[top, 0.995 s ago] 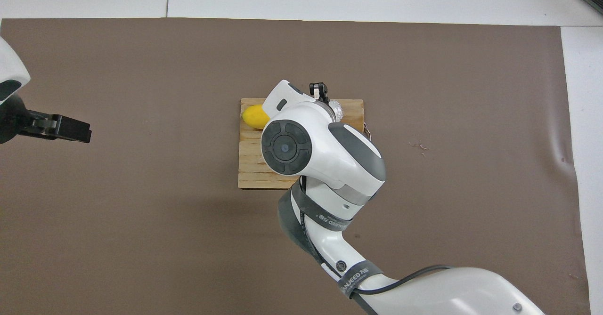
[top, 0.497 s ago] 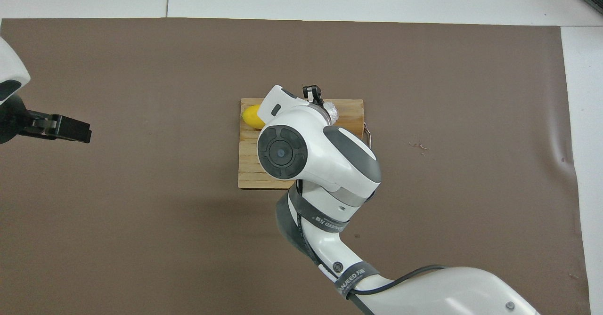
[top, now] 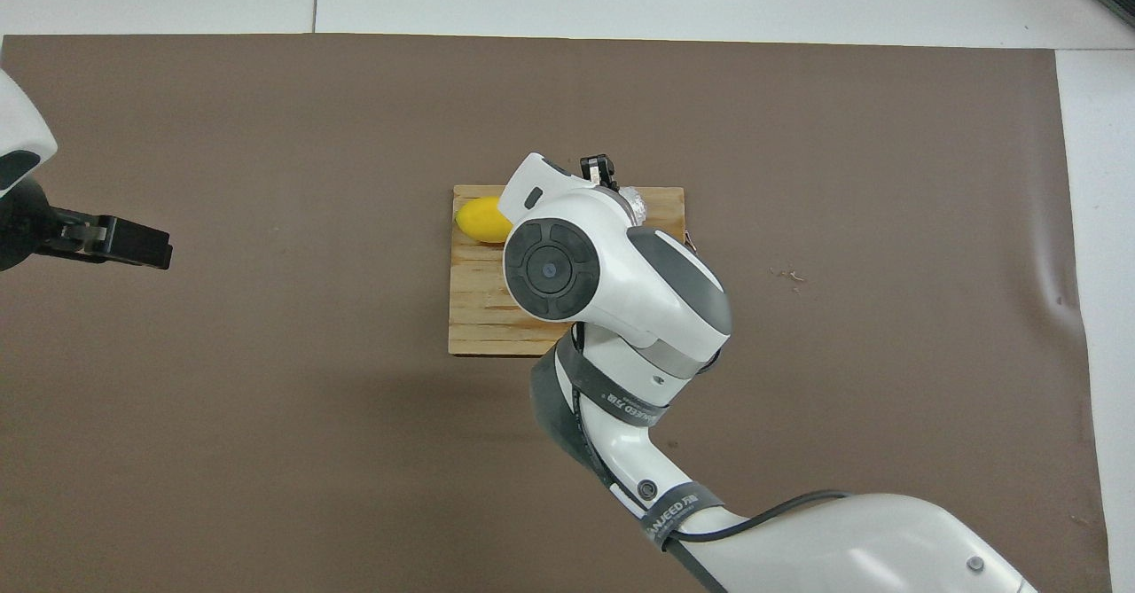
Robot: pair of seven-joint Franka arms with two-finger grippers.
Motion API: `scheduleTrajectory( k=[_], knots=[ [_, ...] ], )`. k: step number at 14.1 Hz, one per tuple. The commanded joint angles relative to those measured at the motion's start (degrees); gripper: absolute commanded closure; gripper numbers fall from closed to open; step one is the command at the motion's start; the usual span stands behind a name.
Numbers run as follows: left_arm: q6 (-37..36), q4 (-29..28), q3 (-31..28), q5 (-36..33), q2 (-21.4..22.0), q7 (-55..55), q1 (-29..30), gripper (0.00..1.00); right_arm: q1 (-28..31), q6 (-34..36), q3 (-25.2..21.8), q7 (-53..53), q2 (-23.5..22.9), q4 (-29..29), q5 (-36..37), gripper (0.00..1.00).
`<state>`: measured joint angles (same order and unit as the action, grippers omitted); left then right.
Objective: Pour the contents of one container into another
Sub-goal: 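Turn the white cup upright and lift it away with the right gripper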
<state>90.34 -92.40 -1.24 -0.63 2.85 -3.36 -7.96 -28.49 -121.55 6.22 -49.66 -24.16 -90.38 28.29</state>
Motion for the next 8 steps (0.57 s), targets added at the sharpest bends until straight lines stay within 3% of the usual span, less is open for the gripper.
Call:
scheduleTrajectory(
  k=[1, 5, 8],
  knots=[
    [-0.87, 0.12, 0.01, -0.69, 0.40, -0.07, 0.05, 0.00, 1.85, -0.18, 0.98, -1.75, 0.87, -0.41, -2.35, 0.89],
    [-0.87, 0.12, 0.01, -0.69, 0.40, -0.07, 0.05, 0.00, 5.45, -1.06, 1.08, -9.02, 2.54, -0.41, -13.49, 0.90],
    [-0.87, 0.12, 0.01, -0.69, 0.40, -0.07, 0.05, 0.00, 11.77, -1.06, 1.08, -18.51, 3.42, -0.41, -26.74, 0.90]
  ],
)
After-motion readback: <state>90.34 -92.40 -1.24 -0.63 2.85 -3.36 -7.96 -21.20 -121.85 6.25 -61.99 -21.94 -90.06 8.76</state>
